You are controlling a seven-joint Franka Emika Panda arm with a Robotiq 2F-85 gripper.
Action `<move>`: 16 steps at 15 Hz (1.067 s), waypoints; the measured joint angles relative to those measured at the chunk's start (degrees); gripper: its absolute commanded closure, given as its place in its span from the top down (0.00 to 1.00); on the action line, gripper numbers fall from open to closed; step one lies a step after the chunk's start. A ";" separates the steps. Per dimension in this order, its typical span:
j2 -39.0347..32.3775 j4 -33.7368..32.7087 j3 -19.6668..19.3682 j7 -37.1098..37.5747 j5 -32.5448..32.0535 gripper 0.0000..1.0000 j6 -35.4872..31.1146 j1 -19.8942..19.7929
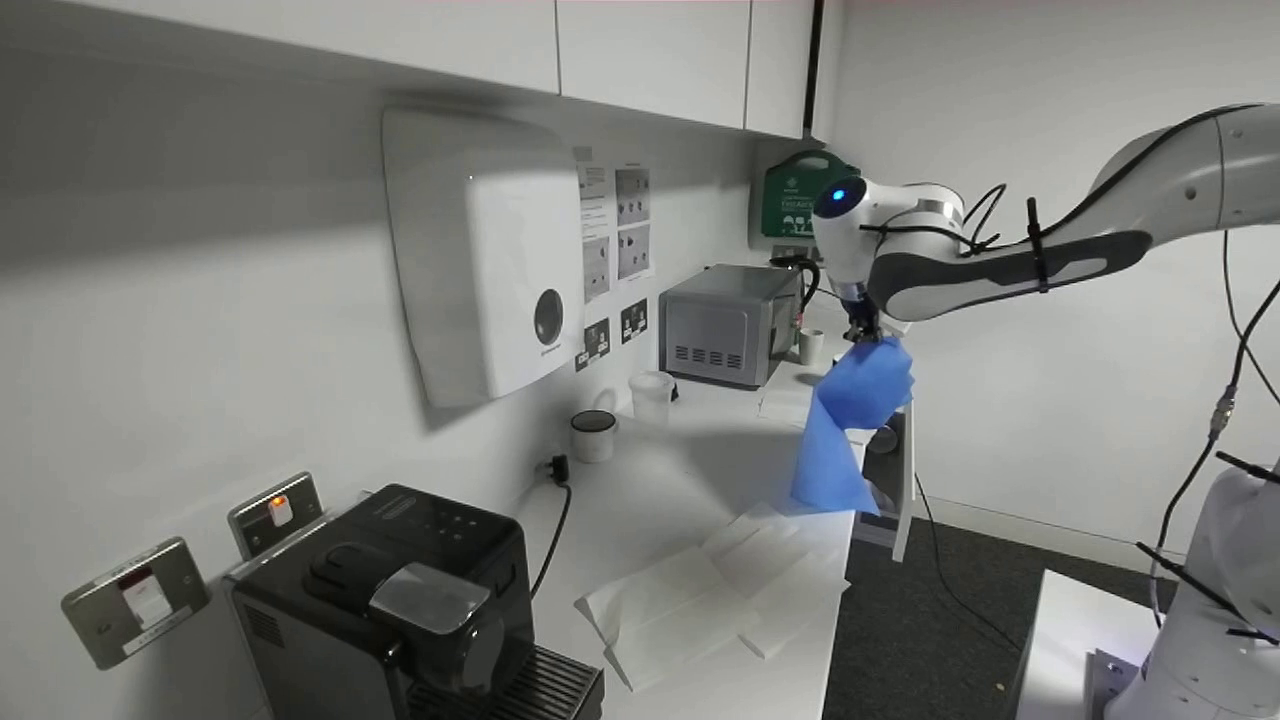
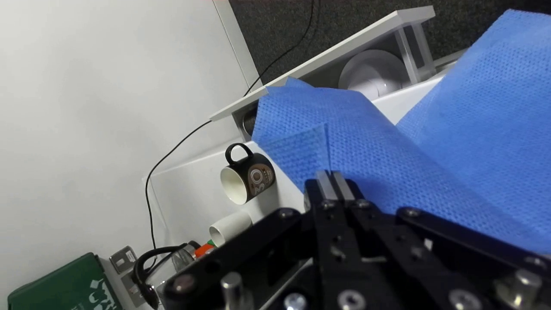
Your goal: Fold the blue towel.
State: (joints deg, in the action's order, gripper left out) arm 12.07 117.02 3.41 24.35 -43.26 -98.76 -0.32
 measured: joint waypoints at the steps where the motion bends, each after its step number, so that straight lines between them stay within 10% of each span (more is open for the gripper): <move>1: -0.46 -0.07 0.16 0.19 -0.02 0.00 0.69 0.02; 16: -7.66 -4.80 -0.18 3.74 9.73 0.00 2.06 0.25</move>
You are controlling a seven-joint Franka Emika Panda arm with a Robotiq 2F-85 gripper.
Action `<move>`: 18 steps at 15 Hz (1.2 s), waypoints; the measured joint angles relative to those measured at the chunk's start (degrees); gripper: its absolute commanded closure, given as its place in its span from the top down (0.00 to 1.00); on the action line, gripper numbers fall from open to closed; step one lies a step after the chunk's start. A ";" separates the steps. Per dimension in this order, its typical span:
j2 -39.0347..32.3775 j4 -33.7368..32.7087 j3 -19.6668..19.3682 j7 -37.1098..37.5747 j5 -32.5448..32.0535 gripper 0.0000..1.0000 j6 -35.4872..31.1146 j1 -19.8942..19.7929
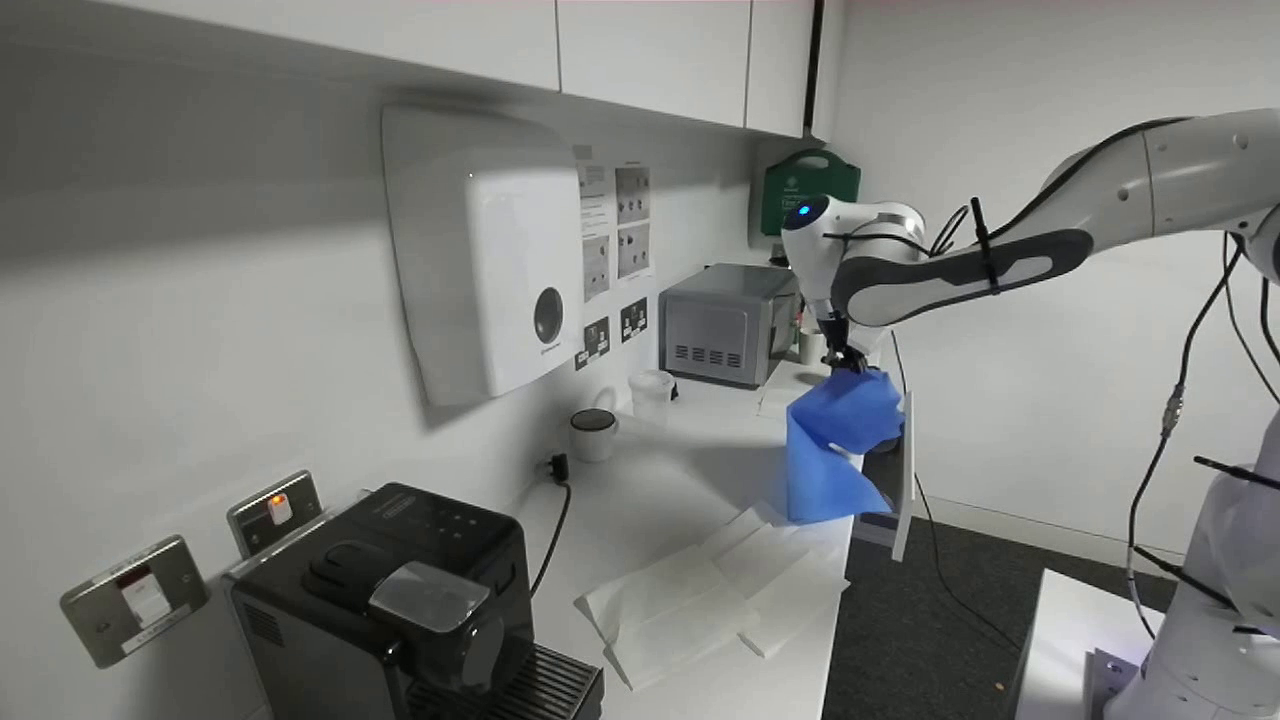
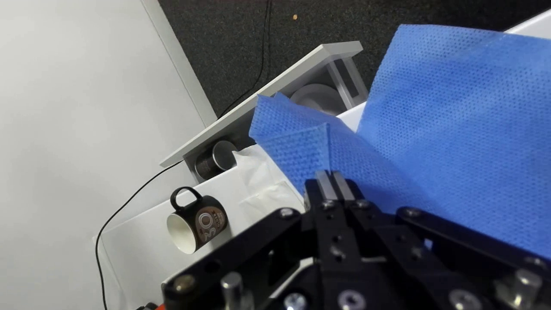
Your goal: Fold the blue towel.
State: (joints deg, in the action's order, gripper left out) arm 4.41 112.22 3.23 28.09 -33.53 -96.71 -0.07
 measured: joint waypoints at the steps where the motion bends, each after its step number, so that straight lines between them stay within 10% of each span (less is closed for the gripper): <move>1: -0.33 -0.42 -0.17 0.08 1.83 0.00 0.00 0.00; 18: -9.73 -11.16 -1.60 4.12 31.58 0.00 -0.17 0.02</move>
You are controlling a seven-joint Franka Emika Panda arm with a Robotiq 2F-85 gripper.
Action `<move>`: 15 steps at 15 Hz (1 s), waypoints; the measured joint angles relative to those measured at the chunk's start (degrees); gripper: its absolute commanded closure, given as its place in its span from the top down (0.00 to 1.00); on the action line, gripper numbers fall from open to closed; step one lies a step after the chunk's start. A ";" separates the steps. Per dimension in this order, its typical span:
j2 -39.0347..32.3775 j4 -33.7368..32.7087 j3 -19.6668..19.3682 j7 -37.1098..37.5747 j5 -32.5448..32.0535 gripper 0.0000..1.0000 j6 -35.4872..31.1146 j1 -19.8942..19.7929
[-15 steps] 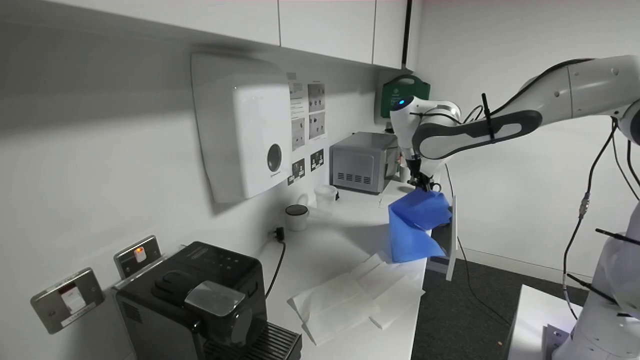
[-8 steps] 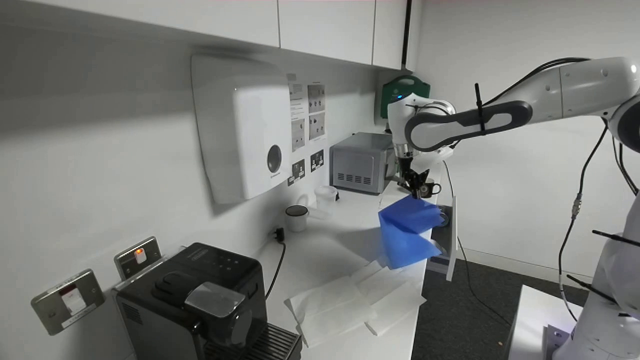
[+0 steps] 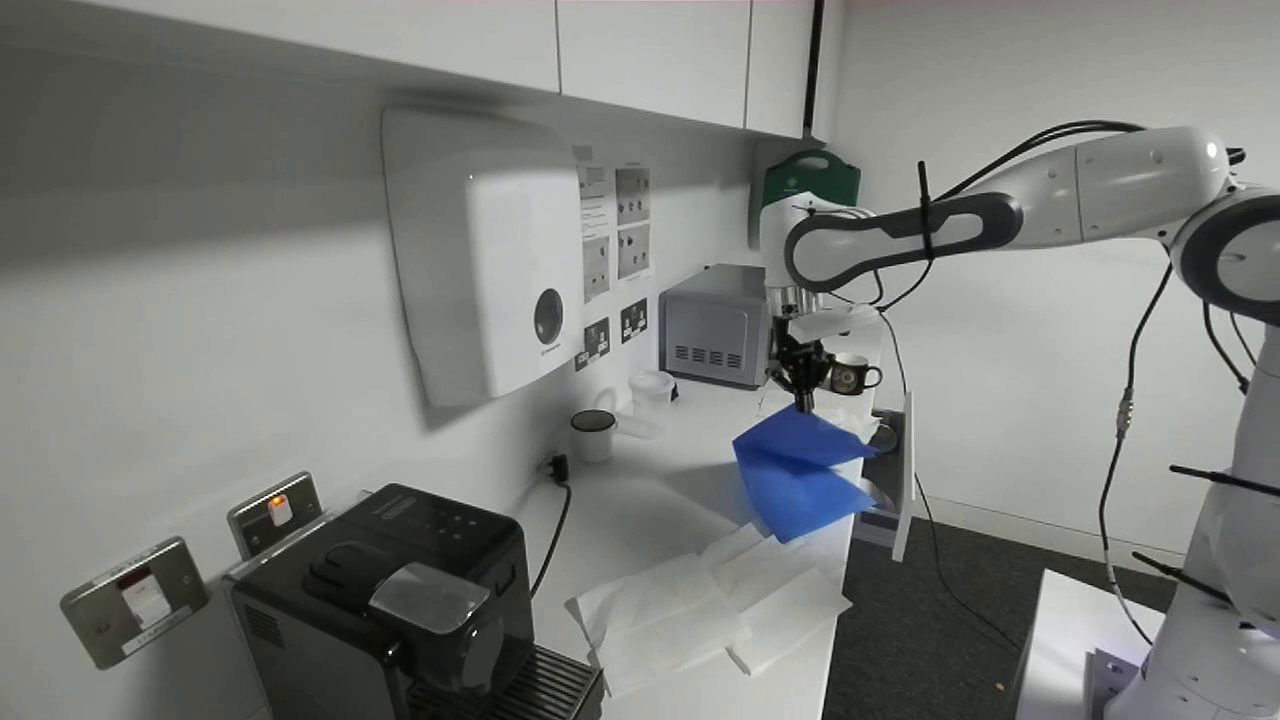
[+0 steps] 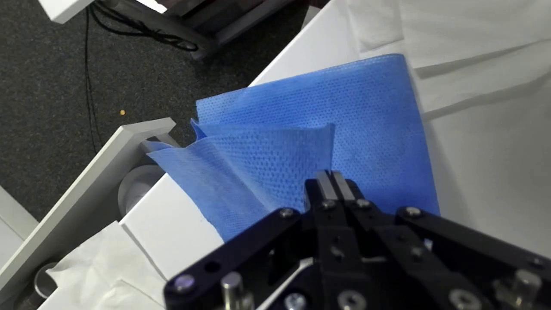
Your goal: Fold the blue towel.
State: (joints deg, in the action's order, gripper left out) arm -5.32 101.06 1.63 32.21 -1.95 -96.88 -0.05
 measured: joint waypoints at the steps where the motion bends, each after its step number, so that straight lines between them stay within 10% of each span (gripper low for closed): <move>1: -1.00 -0.99 0.00 1.06 1.34 0.00 0.00 0.06; 6: -5.45 -5.74 -0.01 4.80 6.71 0.00 0.05 0.47; 7: -6.13 -6.53 -0.01 5.18 7.37 0.26 0.08 0.53; 15: -8.68 -9.69 -0.26 5.86 8.34 0.78 0.10 0.73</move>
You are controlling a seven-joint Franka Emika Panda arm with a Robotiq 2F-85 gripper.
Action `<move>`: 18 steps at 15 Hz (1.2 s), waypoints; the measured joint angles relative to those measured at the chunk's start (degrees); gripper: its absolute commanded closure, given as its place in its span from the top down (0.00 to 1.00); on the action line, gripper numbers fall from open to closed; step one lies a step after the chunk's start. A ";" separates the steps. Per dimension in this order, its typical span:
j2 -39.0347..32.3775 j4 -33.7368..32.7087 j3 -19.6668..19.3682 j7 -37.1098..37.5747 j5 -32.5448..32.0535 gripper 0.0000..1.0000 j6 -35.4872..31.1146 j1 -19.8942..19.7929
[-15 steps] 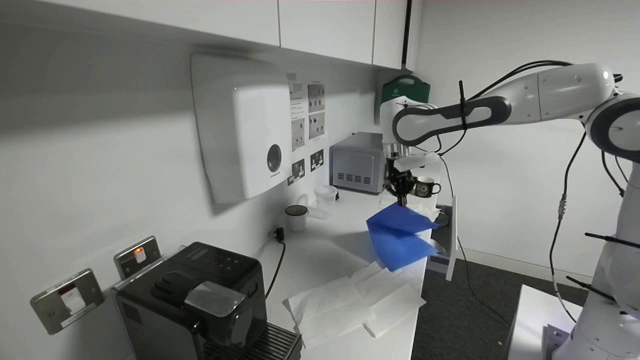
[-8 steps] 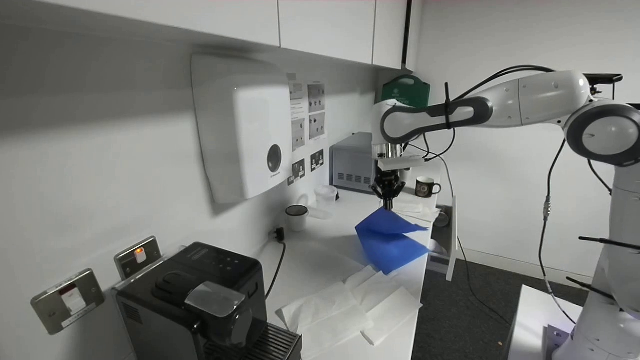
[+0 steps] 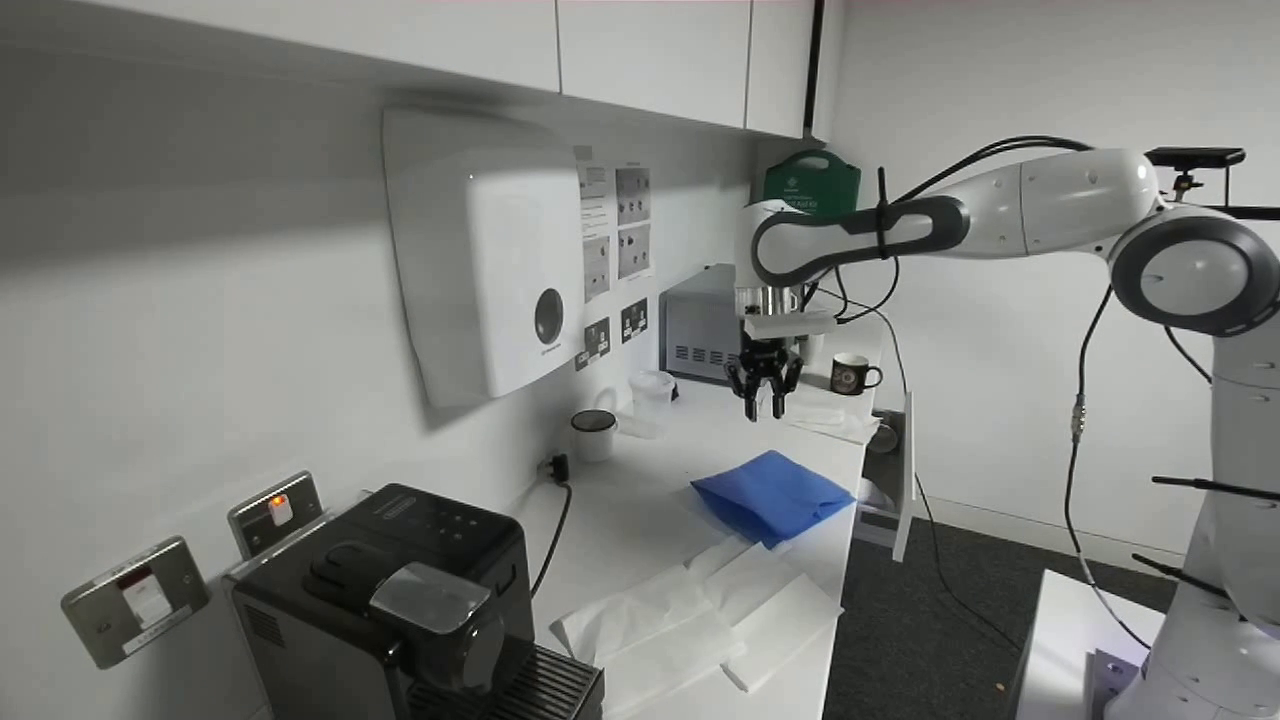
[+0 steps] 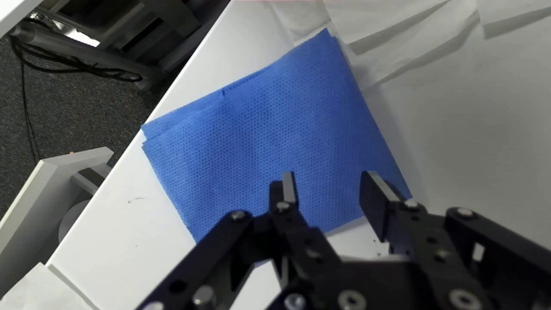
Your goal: Fold the blue towel.
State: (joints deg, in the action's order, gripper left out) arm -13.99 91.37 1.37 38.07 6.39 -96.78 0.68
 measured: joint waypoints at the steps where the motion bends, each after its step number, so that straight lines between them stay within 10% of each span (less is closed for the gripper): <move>1: -0.13 -0.15 -0.10 0.00 0.00 0.85 0.00 0.00; 3: -0.24 -0.27 -0.28 0.00 0.00 0.99 0.00 0.00; 10: 0.35 0.68 -0.33 -0.71 -6.08 1.00 -2.83 1.95; 18: 11.67 19.04 0.72 -3.66 -12.42 1.00 -19.48 4.67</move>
State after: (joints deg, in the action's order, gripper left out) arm -2.32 110.41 2.09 34.40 -6.03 -116.26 5.35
